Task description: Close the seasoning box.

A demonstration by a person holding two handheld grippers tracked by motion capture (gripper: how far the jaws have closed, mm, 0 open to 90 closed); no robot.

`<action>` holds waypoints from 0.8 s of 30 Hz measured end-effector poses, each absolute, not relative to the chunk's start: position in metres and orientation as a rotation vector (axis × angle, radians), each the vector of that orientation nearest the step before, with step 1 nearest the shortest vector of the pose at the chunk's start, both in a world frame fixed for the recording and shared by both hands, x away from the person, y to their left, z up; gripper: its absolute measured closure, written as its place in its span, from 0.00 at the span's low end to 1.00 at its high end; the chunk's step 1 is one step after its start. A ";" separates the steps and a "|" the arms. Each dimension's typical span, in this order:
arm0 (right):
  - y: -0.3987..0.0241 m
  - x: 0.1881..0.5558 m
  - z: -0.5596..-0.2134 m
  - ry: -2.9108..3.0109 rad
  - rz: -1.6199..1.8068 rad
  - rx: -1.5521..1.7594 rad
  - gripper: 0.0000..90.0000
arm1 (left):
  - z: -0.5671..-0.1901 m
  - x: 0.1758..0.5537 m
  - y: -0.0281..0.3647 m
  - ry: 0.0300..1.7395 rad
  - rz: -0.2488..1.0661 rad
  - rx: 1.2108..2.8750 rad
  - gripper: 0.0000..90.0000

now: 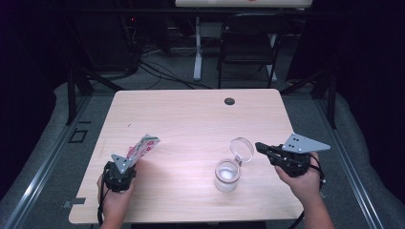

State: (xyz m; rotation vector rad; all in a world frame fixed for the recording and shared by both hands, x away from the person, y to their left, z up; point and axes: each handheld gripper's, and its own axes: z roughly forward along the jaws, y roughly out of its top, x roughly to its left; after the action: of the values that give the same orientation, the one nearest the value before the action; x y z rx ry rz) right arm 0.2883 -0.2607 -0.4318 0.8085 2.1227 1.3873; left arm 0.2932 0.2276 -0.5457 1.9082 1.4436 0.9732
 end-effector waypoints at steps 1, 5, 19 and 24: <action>-0.263 0.290 -0.434 2.114 1.387 0.833 1.00 | -0.547 0.294 0.230 1.464 0.992 1.908 0.81; -0.266 0.297 -0.444 2.103 1.275 0.900 1.00 | -0.553 0.295 0.239 1.527 1.079 1.909 0.81; -0.262 0.314 -0.466 2.101 1.225 1.048 1.00 | -0.568 0.297 0.241 1.485 1.029 2.043 0.73; -0.262 0.318 -0.474 2.113 1.250 1.076 0.98 | -0.569 0.301 0.237 1.440 0.863 2.064 0.39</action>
State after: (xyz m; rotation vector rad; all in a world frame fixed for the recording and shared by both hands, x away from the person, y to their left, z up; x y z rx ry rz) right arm 0.3183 -0.2619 -0.4736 1.0759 2.1129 1.2504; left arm 0.3007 0.2372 -0.5686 2.0638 1.4401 0.8627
